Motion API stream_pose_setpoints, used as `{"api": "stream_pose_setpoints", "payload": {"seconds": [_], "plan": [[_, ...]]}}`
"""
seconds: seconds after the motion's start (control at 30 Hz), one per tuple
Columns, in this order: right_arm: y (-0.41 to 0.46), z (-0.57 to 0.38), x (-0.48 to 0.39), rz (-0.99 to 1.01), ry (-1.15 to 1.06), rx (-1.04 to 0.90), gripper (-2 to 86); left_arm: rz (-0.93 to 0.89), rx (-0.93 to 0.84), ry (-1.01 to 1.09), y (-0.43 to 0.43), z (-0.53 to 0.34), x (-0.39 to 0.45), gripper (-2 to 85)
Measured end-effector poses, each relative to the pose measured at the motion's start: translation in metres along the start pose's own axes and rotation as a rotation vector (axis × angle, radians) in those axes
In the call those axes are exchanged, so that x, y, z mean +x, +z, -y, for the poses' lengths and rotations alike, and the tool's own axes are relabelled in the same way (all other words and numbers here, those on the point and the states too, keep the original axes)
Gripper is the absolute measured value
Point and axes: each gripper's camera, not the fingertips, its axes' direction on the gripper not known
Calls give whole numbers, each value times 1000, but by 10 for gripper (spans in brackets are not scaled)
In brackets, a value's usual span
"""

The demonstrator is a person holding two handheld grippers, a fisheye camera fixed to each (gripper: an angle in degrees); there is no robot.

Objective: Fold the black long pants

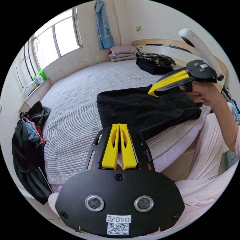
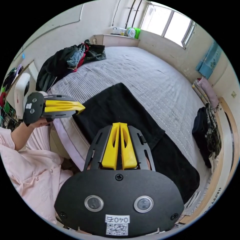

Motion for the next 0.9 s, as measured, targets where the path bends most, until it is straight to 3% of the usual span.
{"api": "stream_pose_setpoints", "payload": {"seconds": [0.23,0.4,0.47,0.67,0.8,0.9], "plan": [[102,121,23,52,58,-18,-10,209,-129,123,25,-8,62,-9],[177,148,48,151,142,-176,-10,312,-174,210,40,-12,101,-9],[186,148,65,215,216,-156,-10,349,-190,226,45,-12,113,-9],[204,154,101,373,291,-184,-10,252,-161,196,38,-14,104,-9],[158,162,90,313,227,-28,-10,204,-56,103,8,-22,88,-9],[175,179,66,287,157,-84,-10,195,-84,80,20,-22,85,-9]]}}
